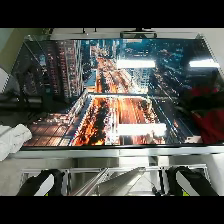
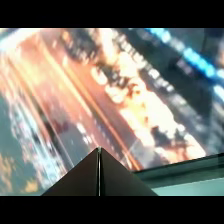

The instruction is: Fold the shirts.

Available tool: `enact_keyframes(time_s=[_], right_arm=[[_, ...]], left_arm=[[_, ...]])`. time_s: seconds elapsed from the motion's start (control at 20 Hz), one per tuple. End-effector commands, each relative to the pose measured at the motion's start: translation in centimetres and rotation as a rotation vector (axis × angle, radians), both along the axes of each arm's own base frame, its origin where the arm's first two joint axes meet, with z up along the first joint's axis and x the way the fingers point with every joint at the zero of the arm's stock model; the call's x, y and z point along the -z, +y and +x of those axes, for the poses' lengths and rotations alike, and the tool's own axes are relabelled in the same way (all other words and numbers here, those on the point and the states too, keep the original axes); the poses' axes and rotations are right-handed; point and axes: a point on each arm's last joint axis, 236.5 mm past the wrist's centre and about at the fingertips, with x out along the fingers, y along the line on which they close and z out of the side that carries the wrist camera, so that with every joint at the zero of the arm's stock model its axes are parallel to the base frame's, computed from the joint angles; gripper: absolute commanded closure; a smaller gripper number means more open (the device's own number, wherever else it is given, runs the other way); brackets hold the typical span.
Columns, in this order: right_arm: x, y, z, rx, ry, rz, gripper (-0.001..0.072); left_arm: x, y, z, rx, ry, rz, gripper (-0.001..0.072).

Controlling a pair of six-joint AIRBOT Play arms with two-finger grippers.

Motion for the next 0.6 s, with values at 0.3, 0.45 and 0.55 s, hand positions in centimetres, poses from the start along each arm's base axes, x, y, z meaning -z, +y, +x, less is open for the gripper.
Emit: enact_keyframes(time_s=[0.3,0.45,0.55], right_arm=[[7.0,8.7,-6.0,-0.272,-0.034,0.005,0.0701],[7.0,8.9,-6.4,-0.276,-0.019,0.015,0.07],[7.0,8.9,-6.4,-0.276,-0.021,0.014,0.07]], left_arm=[[8.4,-2.3,-9.1,-0.022,0.115,-0.013,0.0694],[8.2,-2.4,-9.2,-0.026,0.104,-0.013,0.0694],[8.2,-2.4,-9.2,-0.026,0.104,-0.013,0.0694]])
